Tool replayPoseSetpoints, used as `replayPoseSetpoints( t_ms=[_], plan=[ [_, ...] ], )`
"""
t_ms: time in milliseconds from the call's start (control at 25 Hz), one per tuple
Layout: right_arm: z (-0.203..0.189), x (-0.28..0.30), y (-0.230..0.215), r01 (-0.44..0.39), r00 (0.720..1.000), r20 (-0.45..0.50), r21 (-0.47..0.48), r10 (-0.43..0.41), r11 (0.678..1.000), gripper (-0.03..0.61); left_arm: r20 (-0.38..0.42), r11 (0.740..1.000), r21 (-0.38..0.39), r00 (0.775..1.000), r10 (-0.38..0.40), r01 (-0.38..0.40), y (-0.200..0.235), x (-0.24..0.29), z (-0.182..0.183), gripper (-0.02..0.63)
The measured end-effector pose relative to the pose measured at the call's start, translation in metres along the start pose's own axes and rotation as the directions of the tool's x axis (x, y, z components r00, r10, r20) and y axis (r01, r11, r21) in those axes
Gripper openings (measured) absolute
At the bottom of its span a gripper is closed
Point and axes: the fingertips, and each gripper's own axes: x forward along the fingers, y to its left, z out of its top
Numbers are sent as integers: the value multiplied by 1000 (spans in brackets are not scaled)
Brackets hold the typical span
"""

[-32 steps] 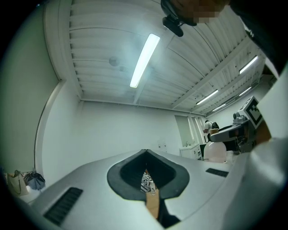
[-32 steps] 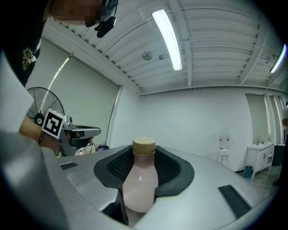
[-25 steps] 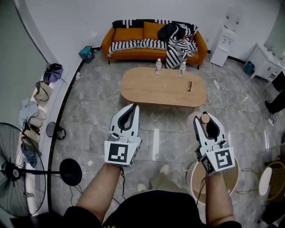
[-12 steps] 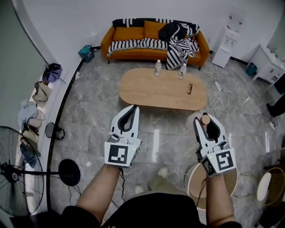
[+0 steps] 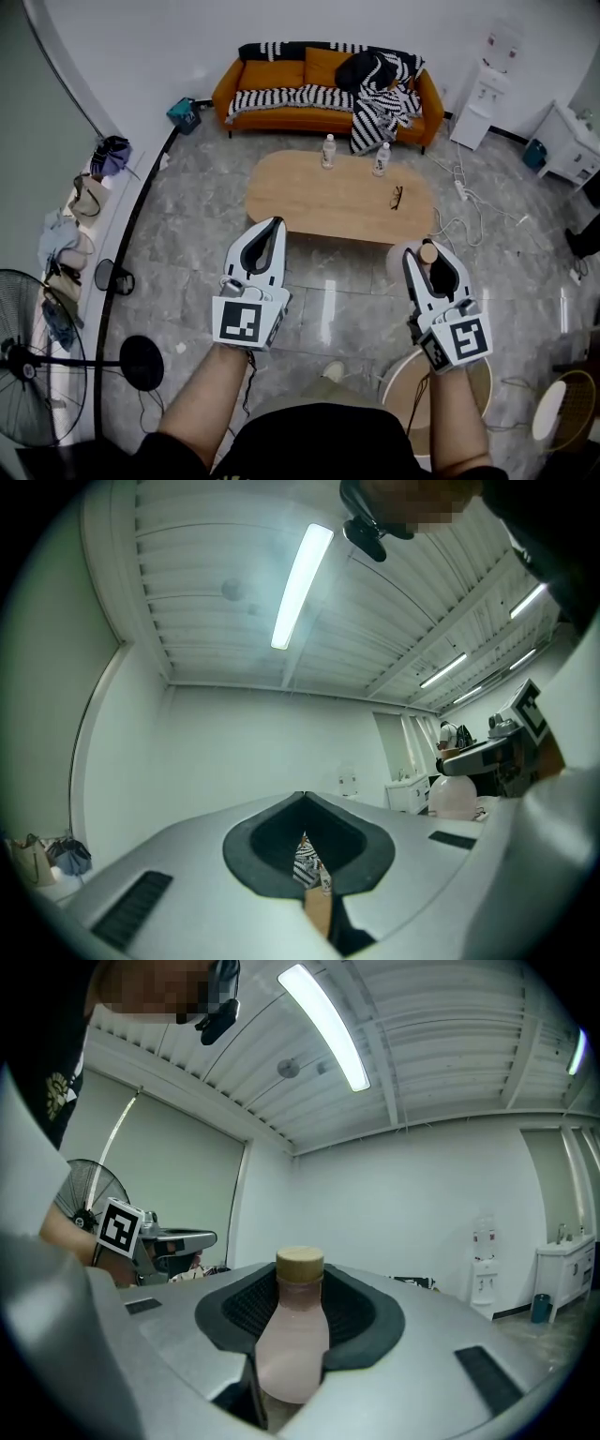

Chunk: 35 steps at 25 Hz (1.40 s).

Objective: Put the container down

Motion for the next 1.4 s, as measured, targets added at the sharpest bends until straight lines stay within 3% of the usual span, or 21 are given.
replayPoseSetpoints(
  t_ms=[320,760,1000,1160,1400],
  plan=[
    [6,3,-26,-47,999,2,-15,47,999,152,5,1000,0,1000,18,-18,-22,27,8,14],
    [3,20,-58,-11,1000,-7,-38,11,999,152,15,1000,-4,1000,3,-3,-28,61,2,14],
    [5,46,-68,11,1000,3,-43,-11,999,152,-22,1000,26,1000,17,-16,-12,86,-10,14],
    [4,65,-78,29,1000,2,-65,-29,997,152,31,1000,27,1000,-1,1,-7,106,-9,14],
    [0,96,-81,17,1000,-18,-42,-18,999,152,27,998,-21,998,-62,62,6,128,-21,14]
  ],
)
